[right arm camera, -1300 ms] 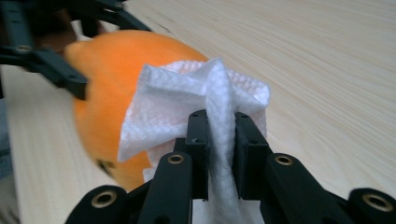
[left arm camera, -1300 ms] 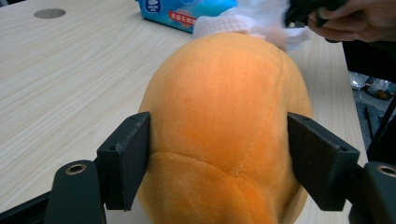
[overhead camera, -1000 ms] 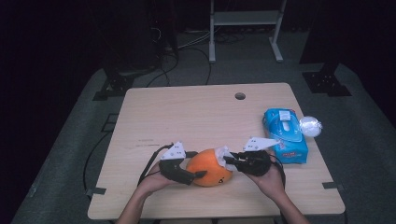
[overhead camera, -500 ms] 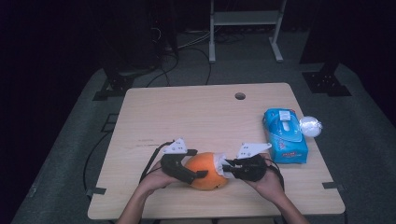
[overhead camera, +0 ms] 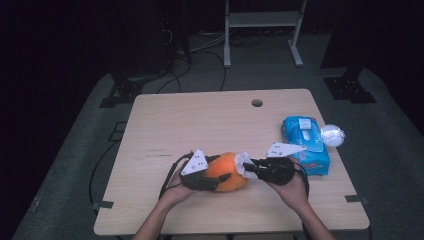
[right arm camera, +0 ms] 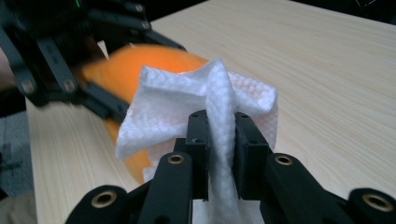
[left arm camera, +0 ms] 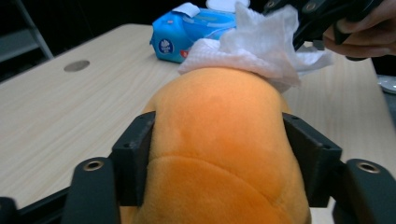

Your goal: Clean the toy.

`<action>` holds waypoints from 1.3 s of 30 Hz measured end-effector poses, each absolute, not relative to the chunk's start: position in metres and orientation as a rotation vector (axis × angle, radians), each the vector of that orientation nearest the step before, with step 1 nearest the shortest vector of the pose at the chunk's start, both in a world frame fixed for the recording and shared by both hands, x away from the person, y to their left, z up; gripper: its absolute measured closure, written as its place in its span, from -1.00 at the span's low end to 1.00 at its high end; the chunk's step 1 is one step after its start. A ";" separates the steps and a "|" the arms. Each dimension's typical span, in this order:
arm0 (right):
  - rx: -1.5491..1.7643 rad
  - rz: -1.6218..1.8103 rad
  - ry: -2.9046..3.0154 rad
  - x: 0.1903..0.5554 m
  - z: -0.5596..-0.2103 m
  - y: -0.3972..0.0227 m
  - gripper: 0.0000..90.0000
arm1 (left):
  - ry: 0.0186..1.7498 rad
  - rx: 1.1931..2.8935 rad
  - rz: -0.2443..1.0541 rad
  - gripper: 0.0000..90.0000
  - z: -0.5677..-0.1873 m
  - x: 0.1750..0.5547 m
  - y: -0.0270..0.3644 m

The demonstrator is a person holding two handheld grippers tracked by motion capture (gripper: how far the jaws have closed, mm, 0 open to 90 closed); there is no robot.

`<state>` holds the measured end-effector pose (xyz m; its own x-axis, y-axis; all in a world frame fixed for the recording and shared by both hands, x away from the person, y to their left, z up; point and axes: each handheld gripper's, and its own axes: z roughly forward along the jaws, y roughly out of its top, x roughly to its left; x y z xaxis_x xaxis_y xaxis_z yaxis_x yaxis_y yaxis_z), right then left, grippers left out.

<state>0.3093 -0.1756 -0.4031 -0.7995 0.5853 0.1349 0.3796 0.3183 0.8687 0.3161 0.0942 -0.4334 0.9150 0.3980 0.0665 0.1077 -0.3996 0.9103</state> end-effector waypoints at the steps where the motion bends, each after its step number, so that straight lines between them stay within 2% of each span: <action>1: 0.881 1.471 2.383 0.309 -0.404 -0.174 0.72 | 0.365 1.982 0.310 -0.42 -0.437 0.316 0.093; 5: 0.867 1.452 2.441 0.310 -0.415 -0.168 0.72 | 0.393 1.980 0.235 -0.71 -0.432 0.316 0.099; 8: 0.816 1.431 2.539 0.305 -0.418 -0.160 0.72 | 0.458 1.952 0.216 -0.81 -0.426 0.319 0.109; 12: 0.779 1.441 2.532 0.300 -0.409 -0.159 0.72 | 0.471 1.981 0.109 -0.75 -0.439 0.321 0.113; 16: 0.764 1.459 2.438 0.296 -0.402 -0.156 0.70 | 0.411 2.019 0.126 -0.75 -0.439 0.316 0.109; 19: 0.772 1.403 2.491 0.299 -0.414 -0.153 0.70 | 0.420 2.024 0.127 -0.82 -0.437 0.318 0.108; 21: 0.795 1.421 2.524 0.302 -0.417 -0.154 0.70 | 0.437 2.043 0.138 -0.96 -0.436 0.319 0.105; 27: 0.736 1.387 2.561 0.300 -0.416 -0.152 0.71 | 0.432 2.066 0.089 -1.00 -0.440 0.321 0.099; 30: 0.731 1.380 2.567 0.300 -0.416 -0.152 0.70 | 0.424 2.067 0.064 -0.79 -0.444 0.319 0.100; 32: 0.741 1.376 2.549 0.300 -0.415 -0.153 0.70 | 0.400 2.051 0.099 -0.52 -0.440 0.319 0.102; 34: 0.746 1.385 2.509 0.300 -0.411 -0.156 0.70 | 0.374 2.026 0.161 -0.37 -0.434 0.317 0.102; 35: 0.753 1.390 2.480 0.299 -0.407 -0.158 0.70 | 0.363 2.018 0.188 -0.34 -0.432 0.317 0.102; 37: 0.759 1.390 2.437 0.298 -0.404 -0.160 0.71 | 0.324 2.012 0.329 -0.32 -0.429 0.314 0.097; 39: 0.770 1.411 2.412 0.299 -0.403 -0.161 0.71 | 0.338 2.009 0.388 -0.35 -0.429 0.314 0.094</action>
